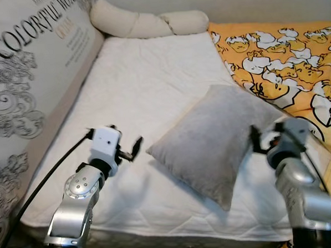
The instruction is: Clean up the room
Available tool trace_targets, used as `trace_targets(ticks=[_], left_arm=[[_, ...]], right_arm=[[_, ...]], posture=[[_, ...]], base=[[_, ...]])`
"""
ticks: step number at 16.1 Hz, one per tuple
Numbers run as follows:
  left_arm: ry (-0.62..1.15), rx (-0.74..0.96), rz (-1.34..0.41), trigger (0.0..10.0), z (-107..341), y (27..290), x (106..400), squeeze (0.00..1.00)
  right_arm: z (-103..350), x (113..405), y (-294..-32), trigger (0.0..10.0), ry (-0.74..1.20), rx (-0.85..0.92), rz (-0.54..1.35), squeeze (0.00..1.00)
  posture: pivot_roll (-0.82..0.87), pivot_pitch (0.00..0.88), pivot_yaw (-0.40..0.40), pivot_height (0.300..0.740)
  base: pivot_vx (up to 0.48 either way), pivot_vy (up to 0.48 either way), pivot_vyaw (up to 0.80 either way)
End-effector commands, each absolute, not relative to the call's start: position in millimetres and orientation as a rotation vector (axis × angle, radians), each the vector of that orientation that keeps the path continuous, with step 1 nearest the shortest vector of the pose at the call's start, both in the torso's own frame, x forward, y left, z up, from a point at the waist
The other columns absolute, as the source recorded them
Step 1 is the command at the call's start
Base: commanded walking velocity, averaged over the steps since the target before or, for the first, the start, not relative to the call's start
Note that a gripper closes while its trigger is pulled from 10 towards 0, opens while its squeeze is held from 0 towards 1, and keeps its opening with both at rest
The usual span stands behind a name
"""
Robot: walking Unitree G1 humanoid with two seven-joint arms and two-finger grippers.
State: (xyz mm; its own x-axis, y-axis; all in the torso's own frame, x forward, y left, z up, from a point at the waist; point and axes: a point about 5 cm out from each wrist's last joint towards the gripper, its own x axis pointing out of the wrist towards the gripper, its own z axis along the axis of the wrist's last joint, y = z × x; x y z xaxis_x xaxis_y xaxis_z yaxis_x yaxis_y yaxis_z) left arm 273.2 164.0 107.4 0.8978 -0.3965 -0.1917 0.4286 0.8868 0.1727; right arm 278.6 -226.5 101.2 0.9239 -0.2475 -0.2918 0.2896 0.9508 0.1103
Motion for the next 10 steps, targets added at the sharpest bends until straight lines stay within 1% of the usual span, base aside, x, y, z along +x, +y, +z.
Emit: trace_targets(ticks=[1, 3, 4, 5, 6, 7, 8, 9, 10], left_arm=[[0.161, 0.222, -0.492, 10.0, 109.9, 161.6, 276.0, 0.00], [0.178, 0.227, -0.586, 10.0, 111.3, 161.0, 275.6, 0.00], [0.192, 0.231, -0.660, 10.0, 112.1, 157.8, 274.4, 0.00], [0.214, 0.233, -0.738, 10.0, 112.2, 154.2, 271.7, 0.00], [0.228, 0.236, -0.765, 10.0, 111.4, 153.1, 270.0, 0.00], [0.258, 0.246, -0.820, 10.0, 109.2, 152.7, 266.7, 0.00], [0.268, 0.242, -0.835, 10.0, 108.5, 153.1, 265.8, 0.00], [0.290, 0.228, -0.875, 10.0, 107.3, 153.8, 263.8, 0.00], [0.299, 0.221, -0.889, 10.0, 107.0, 154.3, 263.3, 0.00]], right_arm=[[96.0, 280.6, -231.1, 10.0, 0.317, 0.214, -0.313, 1.00], [84.2, 291.2, -231.8, 10.0, 0.386, 0.387, -0.304, 1.00], [77.2, 300.8, -227.8, 10.0, 0.409, 0.517, -0.253, 1.00], [68.5, 307.8, -224.9, 10.0, 0.446, 0.604, -0.210, 1.00], [64.7, 309.4, -224.5, 10.0, 0.459, 0.635, -0.202, 1.00], [58.6, 312.8, -221.3, 10.0, 0.481, 0.719, -0.171, 1.00], [57.6, 314.1, -218.1, 10.0, 0.482, 0.761, -0.143, 1.00], [56.7, 317.8, -207.3, 10.0, 0.471, 0.842, -0.046, 1.00], [55.5, 319.3, -204.1, 10.0, 0.476, 0.867, -0.021, 1.00]], posture=[[-0.04, 0.000, 0.035, 0.740], [-0.05, 0.000, 0.053, 0.740], [-0.05, 0.000, 0.059, 0.740], [-0.04, 0.000, 0.065, 0.740], [-0.04, 0.000, 0.066, 0.740], [-0.04, 0.000, 0.071, 0.740], [-0.04, 0.000, 0.071, 0.740], [-0.03, 0.000, 0.072, 0.740], [-0.03, 0.000, 0.073, 0.740]], base=[[0.000, 0.000, 0.00], [0.000, 0.000, 0.00], [0.000, 0.000, 0.00], [0.000, 0.000, 0.00], [0.000, 0.000, 0.00], [0.000, 0.000, 0.00], [0.000, 0.000, 0.00], [0.000, 0.000, 0.00], [0.000, 0.000, 0.00]])
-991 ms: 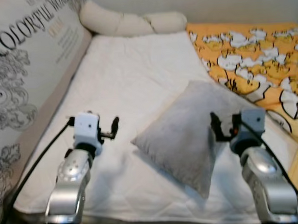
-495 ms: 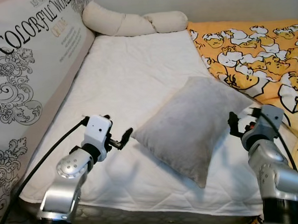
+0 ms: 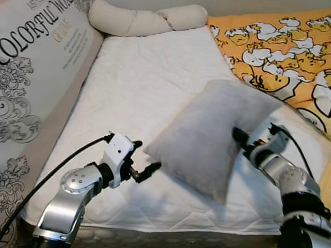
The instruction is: Clean up the room
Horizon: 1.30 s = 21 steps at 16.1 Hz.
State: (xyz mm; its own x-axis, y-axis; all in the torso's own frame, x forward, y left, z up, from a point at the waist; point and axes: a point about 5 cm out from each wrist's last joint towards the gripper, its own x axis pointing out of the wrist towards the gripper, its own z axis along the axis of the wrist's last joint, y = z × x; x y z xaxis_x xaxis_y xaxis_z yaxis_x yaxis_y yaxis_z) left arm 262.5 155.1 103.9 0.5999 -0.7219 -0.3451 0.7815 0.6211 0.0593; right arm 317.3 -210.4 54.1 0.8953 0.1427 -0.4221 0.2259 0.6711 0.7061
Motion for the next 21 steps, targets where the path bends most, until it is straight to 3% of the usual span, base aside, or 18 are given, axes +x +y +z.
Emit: trace_targets(ticks=[1, 3, 4, 5, 21], left_arm=[[0.315, 0.209, -0.916, 10.0, 106.6, 156.0, 261.3, 0.00], [0.313, 0.184, -0.940, 10.0, 108.2, 156.6, 258.5, 0.00], [0.310, 0.174, -0.943, 10.0, 108.9, 157.1, 258.0, 0.00], [0.313, 0.176, -0.945, 10.0, 108.7, 157.5, 258.0, 0.00], [0.316, 0.191, -0.959, 10.0, 109.6, 154.7, 255.3, 0.00]], right_arm=[[48.5, 319.5, -195.9, 10.0, 0.522, 0.855, 0.026, 0.00], [41.4, 319.5, -188.6, 10.0, 0.540, 0.874, 0.051, 0.00], [39.6, 320.4, -185.3, 0.7, 0.527, 0.899, 0.055, 0.00], [39.5, 321.8, -184.1, 0.0, 0.513, 0.909, 0.060, 0.00], [44.6, 334.3, -182.7, 0.0, 0.473, 0.835, 0.052, 0.00]], posture=[[-0.03, 0.000, 0.073, 0.740], [-0.03, 0.000, 0.073, 0.740], [-0.03, 0.000, 0.075, 0.740], [-0.03, 0.000, 0.075, 0.740], [-0.03, 0.000, 0.073, 0.740]], base=[[0.000, 0.000, 0.00], [0.000, 0.000, 0.00], [0.000, 0.000, 0.00], [0.000, 0.000, 0.00], [0.000, 0.000, 0.00]])
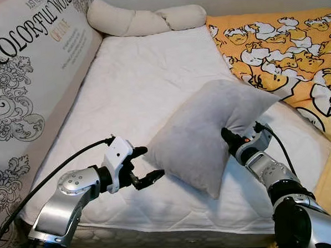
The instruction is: Clean up the room
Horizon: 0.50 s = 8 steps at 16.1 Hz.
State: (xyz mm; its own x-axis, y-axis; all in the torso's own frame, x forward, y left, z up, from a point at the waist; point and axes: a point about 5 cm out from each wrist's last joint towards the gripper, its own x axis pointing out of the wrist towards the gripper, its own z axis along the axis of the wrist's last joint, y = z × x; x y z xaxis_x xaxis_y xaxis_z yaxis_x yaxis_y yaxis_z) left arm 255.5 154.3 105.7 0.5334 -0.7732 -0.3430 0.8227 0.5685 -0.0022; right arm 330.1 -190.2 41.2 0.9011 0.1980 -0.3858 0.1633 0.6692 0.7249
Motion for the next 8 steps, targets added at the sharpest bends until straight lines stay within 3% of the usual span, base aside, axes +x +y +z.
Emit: trace_targets(ticks=[1, 5, 8], left_arm=[[0.316, 0.192, -0.958, 10.0, 109.8, 154.3, 255.8, 0.00], [0.300, 0.193, -0.913, 10.0, 110.3, 156.7, 258.6, 0.00], [0.269, 0.236, -0.677, 10.0, 109.0, 174.3, 276.6, 0.00]], right_arm=[[45.9, 335.4, -183.0, 0.0, 0.471, 0.828, 0.054, 0.00], [54.5, 342.3, -183.6, 0.0, 0.459, 0.811, 0.055, 0.00], [73.8, 355.1, -176.2, 0.0, 0.432, 0.778, 0.118, 0.00]], posture=[[-0.03, 0.000, 0.072, 0.740], [-0.03, 0.000, 0.064, 0.740], [-0.04, 0.000, 0.069, 0.740]], base=[[0.000, 0.000, 0.00], [0.000, 0.000, 0.00], [0.000, 0.000, 0.00]])
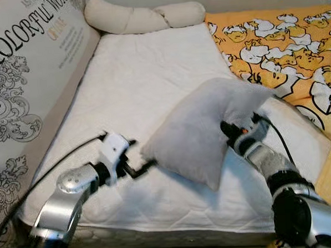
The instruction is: Clean up the room
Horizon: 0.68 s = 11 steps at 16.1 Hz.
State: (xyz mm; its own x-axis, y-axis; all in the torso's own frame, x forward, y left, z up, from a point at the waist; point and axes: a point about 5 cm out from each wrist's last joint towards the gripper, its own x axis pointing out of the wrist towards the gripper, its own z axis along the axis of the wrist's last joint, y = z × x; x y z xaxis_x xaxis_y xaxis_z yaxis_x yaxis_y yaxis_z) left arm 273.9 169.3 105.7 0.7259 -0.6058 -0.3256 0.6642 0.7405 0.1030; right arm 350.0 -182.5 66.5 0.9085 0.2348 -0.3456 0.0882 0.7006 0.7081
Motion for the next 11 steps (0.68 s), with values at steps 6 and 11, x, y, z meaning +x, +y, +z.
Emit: trace_targets(ticks=[6, 11], left_arm=[[0.184, 0.086, -0.274, 10.0, 131.3, 210.5, 307.8, 0.00], [0.095, 0.070, -0.177, 10.0, 149.2, 216.1, 316.6, 0.00]], right_arm=[[149.2, 384.5, -130.6, 0.0, 0.291, 0.775, 0.408, 0.00], [200.0, 379.8, -101.0, 0.0, 0.239, 0.827, 0.621, 0.00]], posture=[[-0.04, 0.000, 0.072, 0.740], [-0.03, 0.000, 0.070, 0.740]], base=[[0.000, 0.000, 0.00], [0.000, 0.000, 0.00]])
